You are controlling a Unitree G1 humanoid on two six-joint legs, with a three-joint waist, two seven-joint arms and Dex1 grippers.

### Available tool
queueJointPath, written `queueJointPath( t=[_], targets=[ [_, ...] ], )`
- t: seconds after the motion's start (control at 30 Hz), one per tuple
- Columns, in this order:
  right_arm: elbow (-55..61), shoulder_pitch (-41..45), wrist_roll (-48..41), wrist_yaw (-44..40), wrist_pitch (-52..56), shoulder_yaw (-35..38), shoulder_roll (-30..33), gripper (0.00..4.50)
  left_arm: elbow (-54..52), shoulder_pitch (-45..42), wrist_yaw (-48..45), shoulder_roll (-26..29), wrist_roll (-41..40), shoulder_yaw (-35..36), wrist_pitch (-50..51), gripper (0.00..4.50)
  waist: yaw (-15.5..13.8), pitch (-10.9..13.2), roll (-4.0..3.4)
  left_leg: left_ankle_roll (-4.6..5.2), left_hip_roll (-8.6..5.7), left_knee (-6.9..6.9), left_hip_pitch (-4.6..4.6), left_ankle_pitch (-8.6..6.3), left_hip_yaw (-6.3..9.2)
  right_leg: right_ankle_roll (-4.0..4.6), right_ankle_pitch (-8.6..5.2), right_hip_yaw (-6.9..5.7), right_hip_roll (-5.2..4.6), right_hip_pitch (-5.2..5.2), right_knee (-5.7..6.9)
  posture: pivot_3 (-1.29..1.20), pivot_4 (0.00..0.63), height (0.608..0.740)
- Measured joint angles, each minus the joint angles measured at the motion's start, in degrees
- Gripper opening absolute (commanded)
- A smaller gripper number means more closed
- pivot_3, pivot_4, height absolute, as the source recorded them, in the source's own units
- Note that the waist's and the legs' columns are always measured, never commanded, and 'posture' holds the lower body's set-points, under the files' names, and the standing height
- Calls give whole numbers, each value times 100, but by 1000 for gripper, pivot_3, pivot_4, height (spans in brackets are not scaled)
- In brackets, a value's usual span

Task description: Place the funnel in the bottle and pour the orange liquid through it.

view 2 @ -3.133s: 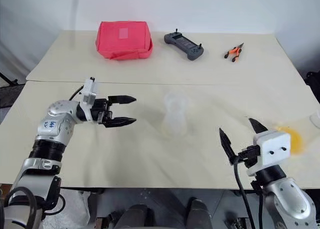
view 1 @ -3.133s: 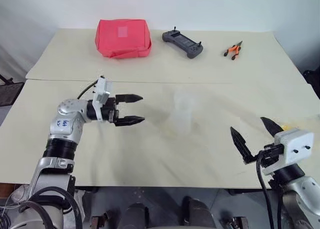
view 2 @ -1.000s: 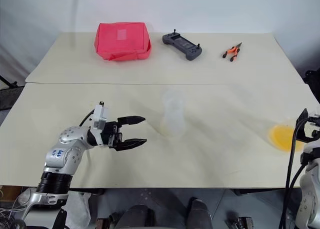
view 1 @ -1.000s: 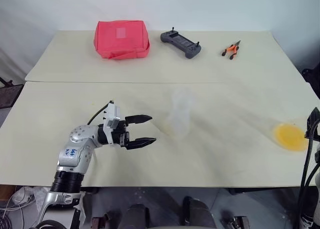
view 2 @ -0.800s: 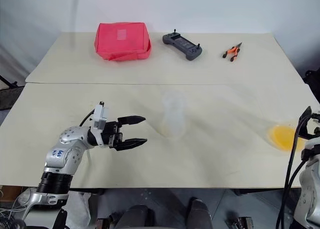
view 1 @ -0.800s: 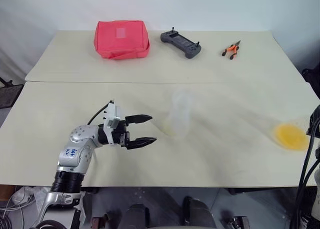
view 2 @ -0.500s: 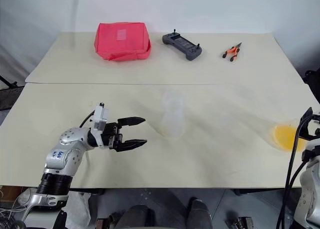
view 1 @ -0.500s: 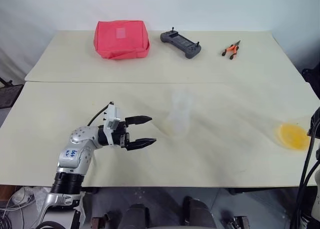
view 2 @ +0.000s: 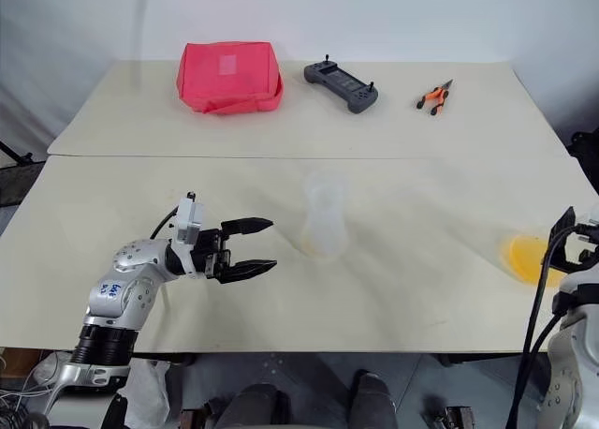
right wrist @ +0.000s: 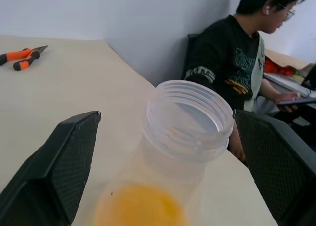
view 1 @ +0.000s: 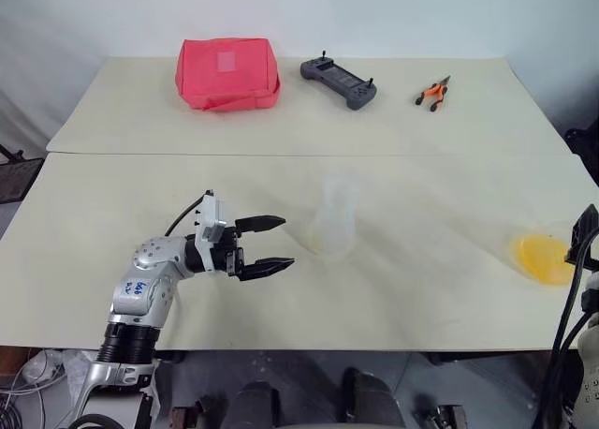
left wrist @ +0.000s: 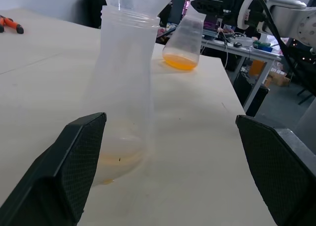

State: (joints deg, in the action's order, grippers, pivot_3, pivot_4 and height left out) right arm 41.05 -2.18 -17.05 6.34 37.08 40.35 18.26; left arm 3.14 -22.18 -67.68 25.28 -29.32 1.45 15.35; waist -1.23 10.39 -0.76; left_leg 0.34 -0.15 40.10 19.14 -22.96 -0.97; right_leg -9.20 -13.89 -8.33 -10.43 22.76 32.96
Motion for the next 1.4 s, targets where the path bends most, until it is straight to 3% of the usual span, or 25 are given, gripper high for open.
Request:
queueJointPath(
  t=[0.47, 0.93, 1.4],
  targets=[
    [399, -69, -14, 59, 381, 11, -106, 4500, 7, 0, 3, -94, 1, -20, -55, 4460, 5, 0, 0, 1, 0, -3, 0, 0, 0, 0, 0, 0, 0, 0, -2, 0, 150, 740],
    [-249, 264, -73, -347, 461, 148, 441, 4500, 8, 1, 71, -221, 9, -33, -108, 4460, -2, 4, -8, 2, 0, -6, 3, -1, -1, 0, 0, 0, 0, 3, -6, 0, 150, 740],
    [514, -9, -398, -374, 999, 498, 353, 4500, 8, 37, 126, -286, 13, -42, -122, 4460, -8, 5, -9, 2, 0, -7, 4, -1, 0, 0, 0, 0, 0, 3, -7, 0, 150, 740]
  ],
)
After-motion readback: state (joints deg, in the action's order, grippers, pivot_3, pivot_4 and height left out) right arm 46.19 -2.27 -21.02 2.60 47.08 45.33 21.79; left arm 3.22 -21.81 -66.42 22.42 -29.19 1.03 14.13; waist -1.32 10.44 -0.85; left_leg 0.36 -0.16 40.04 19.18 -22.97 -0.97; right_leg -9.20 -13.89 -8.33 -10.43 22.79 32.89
